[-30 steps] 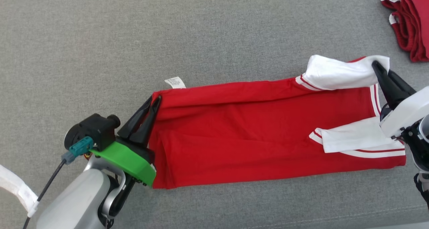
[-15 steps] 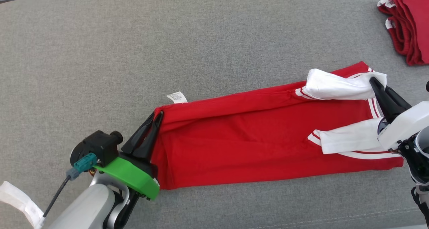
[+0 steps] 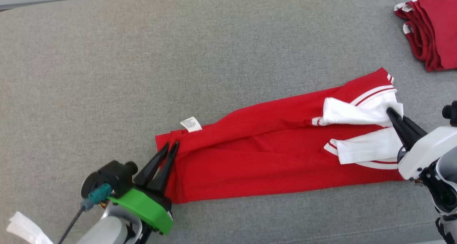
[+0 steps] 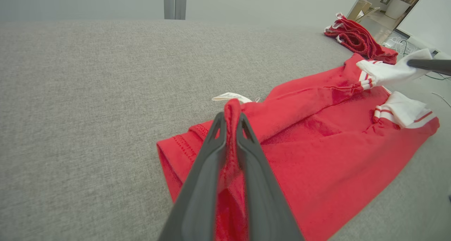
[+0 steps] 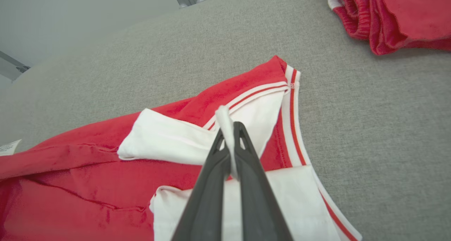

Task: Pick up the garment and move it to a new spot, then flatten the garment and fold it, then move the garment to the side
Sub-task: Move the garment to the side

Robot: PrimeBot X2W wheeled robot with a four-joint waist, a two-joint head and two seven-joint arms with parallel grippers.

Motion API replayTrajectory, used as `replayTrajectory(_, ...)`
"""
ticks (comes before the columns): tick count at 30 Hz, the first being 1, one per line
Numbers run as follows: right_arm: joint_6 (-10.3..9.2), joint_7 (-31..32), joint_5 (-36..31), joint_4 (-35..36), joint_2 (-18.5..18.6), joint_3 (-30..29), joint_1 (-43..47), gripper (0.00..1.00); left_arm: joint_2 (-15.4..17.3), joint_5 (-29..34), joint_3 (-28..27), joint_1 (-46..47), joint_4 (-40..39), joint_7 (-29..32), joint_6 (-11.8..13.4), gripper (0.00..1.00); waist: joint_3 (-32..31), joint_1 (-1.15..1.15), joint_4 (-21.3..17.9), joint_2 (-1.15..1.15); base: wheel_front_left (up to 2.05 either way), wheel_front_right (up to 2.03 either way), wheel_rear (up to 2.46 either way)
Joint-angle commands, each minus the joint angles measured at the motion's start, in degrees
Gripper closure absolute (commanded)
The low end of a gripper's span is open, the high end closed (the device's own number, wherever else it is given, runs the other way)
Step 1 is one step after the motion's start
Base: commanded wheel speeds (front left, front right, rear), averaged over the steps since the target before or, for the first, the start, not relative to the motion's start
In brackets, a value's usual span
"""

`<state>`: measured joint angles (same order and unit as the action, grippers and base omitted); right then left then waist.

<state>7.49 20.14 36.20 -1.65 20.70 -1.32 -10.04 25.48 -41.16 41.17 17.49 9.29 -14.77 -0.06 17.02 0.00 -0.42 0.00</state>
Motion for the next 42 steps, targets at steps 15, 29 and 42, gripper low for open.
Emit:
replayTrajectory(15,0.0,6.04,-1.85,0.01,0.73,-6.95,3.24,0.0,-1.24,10.39,-9.6,-13.68,-4.65,-0.4,12.44,0.0,-1.52,0.0,0.18,0.0,0.0,0.0,0.0)
replayTrajectory(29,-0.01,12.66,-10.83,-12.7,-0.69,-6.98,-5.35,0.0,-17.39,24.65,-26.86,-17.58,-13.21,-0.41,5.16,0.0,2.15,0.0,5.1,0.0,0.0,0.0,0.0)
replayTrajectory(42,-0.01,18.84,-1.31,-14.85,-0.09,-5.68,-1.57,1.0,-22.2,28.31,-35.16,-19.48,-13.08,-0.43,-0.98,0.0,1.33,0.0,6.07,0.0,0.0,0.0,0.0)
